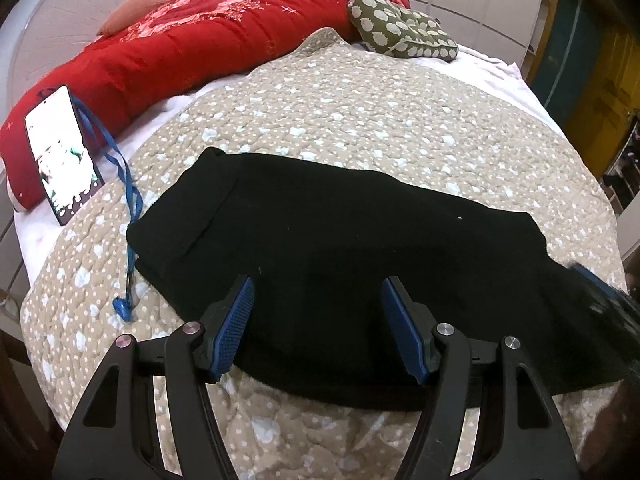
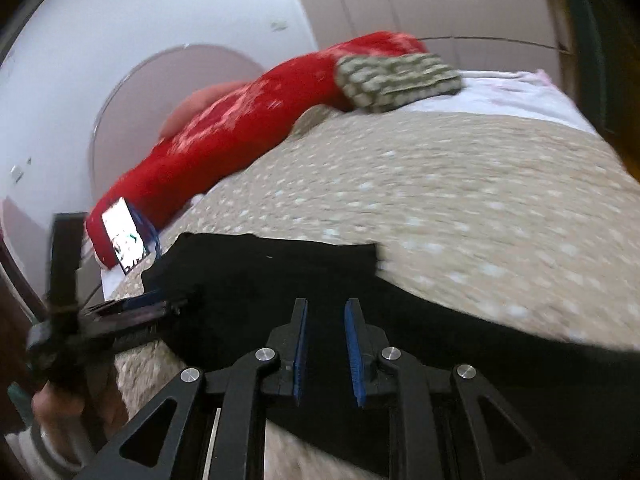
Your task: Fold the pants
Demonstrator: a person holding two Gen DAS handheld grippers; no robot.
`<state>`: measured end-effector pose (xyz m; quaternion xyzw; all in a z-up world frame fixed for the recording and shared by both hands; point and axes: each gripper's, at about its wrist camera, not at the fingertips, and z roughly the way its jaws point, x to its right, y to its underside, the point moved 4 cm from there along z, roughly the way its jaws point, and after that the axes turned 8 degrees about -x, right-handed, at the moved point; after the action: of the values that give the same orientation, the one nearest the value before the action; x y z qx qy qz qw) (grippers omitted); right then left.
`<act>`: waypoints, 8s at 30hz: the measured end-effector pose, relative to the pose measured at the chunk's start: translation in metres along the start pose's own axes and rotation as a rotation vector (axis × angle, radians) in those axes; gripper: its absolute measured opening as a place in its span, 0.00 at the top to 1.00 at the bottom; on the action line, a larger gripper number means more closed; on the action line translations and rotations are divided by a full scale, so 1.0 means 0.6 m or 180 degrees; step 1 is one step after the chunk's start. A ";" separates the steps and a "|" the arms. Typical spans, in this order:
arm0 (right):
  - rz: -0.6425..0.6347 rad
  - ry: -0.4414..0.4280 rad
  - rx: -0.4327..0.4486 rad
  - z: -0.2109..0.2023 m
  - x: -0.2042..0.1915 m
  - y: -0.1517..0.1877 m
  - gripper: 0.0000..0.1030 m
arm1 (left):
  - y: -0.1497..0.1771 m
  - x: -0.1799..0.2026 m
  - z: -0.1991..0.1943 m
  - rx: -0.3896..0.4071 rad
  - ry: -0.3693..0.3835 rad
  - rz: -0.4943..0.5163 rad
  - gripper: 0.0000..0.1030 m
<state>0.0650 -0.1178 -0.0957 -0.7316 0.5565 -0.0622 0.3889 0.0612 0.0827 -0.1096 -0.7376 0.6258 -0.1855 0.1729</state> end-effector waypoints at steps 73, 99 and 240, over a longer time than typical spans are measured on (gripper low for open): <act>0.0911 0.1190 0.0058 -0.240 0.251 0.249 0.75 | 0.084 0.174 -0.037 0.0006 0.0227 0.0586 0.36; 0.1543 0.0845 0.0301 -0.291 0.307 0.307 0.57 | 0.092 0.419 -0.031 -0.0302 0.0903 0.1534 0.36; -0.0177 0.0173 0.0009 -0.011 -0.045 0.019 0.69 | 0.032 -0.009 -0.069 0.0032 -0.0099 0.0098 0.55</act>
<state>0.0429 -0.0987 -0.0895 -0.7442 0.5462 -0.0935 0.3728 0.0234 0.0838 -0.0830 -0.7298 0.6334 -0.1745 0.1892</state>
